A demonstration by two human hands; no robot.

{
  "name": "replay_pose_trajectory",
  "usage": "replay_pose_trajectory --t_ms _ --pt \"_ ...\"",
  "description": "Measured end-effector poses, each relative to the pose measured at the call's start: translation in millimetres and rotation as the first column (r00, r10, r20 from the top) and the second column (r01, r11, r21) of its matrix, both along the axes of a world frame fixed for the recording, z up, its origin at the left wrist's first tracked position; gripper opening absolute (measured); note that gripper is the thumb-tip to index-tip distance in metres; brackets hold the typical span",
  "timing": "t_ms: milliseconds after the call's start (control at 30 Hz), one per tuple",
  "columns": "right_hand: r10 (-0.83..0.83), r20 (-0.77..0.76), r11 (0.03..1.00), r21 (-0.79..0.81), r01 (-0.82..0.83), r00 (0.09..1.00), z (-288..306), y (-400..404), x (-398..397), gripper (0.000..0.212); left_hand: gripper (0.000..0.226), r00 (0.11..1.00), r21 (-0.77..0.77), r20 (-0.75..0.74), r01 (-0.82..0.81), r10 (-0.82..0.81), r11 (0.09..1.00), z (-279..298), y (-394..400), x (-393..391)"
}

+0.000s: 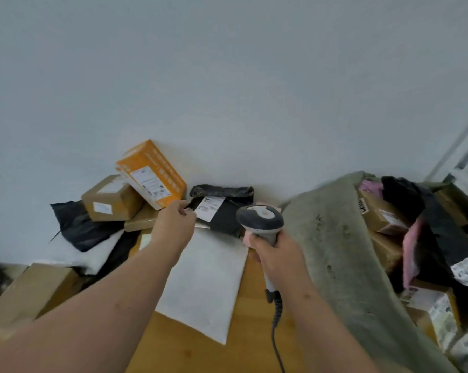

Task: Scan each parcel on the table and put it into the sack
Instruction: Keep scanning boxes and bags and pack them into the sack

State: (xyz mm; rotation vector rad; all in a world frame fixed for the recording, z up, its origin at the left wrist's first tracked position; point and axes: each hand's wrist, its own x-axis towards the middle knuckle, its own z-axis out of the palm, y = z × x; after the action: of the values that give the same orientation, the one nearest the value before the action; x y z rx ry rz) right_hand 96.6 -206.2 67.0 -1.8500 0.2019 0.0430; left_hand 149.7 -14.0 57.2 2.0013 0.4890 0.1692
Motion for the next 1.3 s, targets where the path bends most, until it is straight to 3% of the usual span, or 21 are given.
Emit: replay_pose_trajectory --t_ms 267,433,733,867,1033,1300 --pt "0.047 -0.117 0.998 -0.039 -0.052 0.992 -36.1 88.0 7.6 0.012 0.044 0.979 0.234 -0.196 -0.007 0.054 0.972 -49.8 105.8 -22.8" --pt "0.146 -0.152 0.981 -0.108 -0.163 0.978 -52.4 125.7 24.7 0.015 0.049 0.938 0.371 -0.304 -0.046 0.168 0.928 -66.1 151.4 -32.9" --pt "0.455 -0.225 0.862 -0.133 -0.490 0.862 -78.8 223.8 40.7 0.011 0.074 0.766 0.569 -0.509 -0.044 0.393 0.821 -94.3 240.4 -84.4" --pt "0.504 -0.252 0.824 -0.143 -0.547 0.826 -90.0 262.1 34.3 0.009 0.086 0.720 0.590 -0.561 0.000 0.410 0.807 -112.8 272.9 -98.4" --pt "0.458 -0.281 0.848 -0.147 -0.510 0.843 -102.2 312.4 25.5 0.012 0.091 0.682 0.539 -0.655 0.119 0.326 0.834 -124.7 320.1 -102.3" --pt "0.366 -0.346 0.895 -0.123 -0.429 0.864 -116.3 360.7 -4.8 0.018 0.128 0.708 0.473 -0.679 0.223 0.192 0.853 -145.5 340.1 -109.1"
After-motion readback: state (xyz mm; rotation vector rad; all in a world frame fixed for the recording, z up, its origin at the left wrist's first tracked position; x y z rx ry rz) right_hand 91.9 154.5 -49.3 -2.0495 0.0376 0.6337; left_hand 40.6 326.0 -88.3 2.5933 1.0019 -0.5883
